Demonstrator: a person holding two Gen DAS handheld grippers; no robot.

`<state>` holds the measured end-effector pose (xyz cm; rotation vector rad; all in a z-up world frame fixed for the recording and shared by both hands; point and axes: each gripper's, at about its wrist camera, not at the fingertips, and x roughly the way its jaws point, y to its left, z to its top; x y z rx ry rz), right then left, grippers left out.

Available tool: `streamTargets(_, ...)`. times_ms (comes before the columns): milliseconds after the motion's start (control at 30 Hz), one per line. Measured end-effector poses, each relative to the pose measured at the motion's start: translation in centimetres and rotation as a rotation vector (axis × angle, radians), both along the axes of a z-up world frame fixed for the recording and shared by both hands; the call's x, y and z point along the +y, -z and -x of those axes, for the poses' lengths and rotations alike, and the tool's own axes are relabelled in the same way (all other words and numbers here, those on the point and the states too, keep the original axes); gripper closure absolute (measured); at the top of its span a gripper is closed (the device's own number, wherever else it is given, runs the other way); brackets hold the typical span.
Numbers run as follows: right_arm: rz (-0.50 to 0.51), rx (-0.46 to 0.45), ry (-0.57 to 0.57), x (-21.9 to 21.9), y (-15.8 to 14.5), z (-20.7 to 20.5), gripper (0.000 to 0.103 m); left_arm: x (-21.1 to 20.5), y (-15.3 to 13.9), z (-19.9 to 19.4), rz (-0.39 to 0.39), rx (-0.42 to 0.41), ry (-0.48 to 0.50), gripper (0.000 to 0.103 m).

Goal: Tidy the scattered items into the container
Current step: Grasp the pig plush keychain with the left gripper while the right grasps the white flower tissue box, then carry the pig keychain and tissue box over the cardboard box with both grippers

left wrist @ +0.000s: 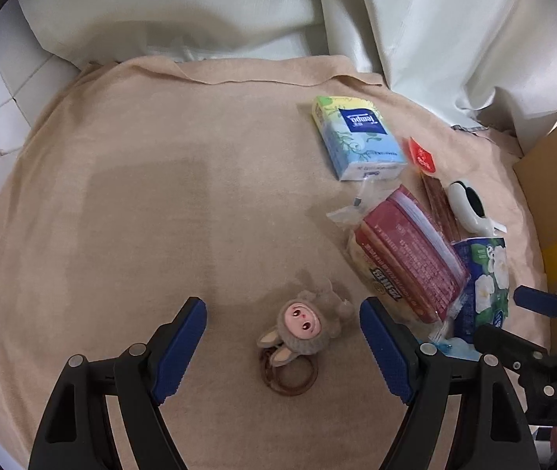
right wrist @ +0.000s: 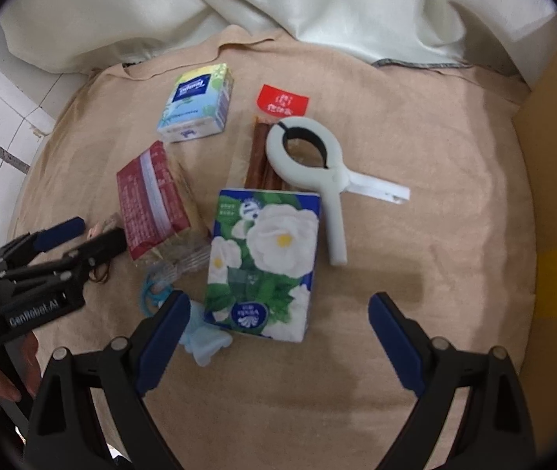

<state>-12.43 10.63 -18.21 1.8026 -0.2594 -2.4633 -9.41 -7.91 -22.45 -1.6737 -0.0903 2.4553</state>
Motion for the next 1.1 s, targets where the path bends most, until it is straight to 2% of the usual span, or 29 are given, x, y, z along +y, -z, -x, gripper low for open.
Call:
streamTargets(67,-0.003,0.001,0.009,0.0,0.0,0.1,0.013,0.0,0.1,-0.2,0.002,0.010,0.006,0.028)
streamTargets(133,-0.003,-0.006,0.012,-0.1,0.2,0.3,0.016,-0.1,0.0,-0.5,0.015,0.027,0.011,0.046)
streamTargets(333,0.021,-0.017,0.049,0.5,0.8,0.7,0.017,-0.3,-0.1,-0.8,-0.051,0.030,0.025,0.061)
streamTargets(400,0.014,-0.007,0.045,0.4,0.8,0.8,0.023,-0.3,-0.1,-0.8,-0.058,0.033,0.031,0.065)
streamTargets(433,-0.006,0.008,0.035,0.3,0.5,0.7,0.040,-0.4,-0.1,-0.8,-0.063,0.035,0.031,0.066)
streamTargets(467,-0.018,0.017,0.025,0.2,0.2,0.7,0.046,-0.5,-0.1,-0.8,-0.073,0.033,0.026,0.066)
streamTargets(667,0.033,0.033,0.018,0.6,-0.5,0.1,0.048,-0.8,-0.2,-0.7,-0.090,0.020,0.026,0.067)
streamTargets(800,0.044,0.071,0.021,1.2,-2.5,-0.6,0.048,-1.1,-1.0,-1.2,-0.097,0.024,0.018,0.067)
streamTargets(933,0.058,0.106,0.018,1.7,-4.6,-0.9,0.048,-1.3,-2.7,-1.8,-0.081,0.041,-0.001,0.067)
streamTargets(1000,0.056,0.126,0.010,2.1,-5.7,-1.4,0.048,-1.8,-3.8,-2.3,-0.097,0.052,-0.020,0.067)
streamTargets(1100,0.071,0.160,0.007,2.6,-7.3,-1.8,0.048,-1.7,-6.3,-3.1,-0.075,0.095,-0.013,0.067)
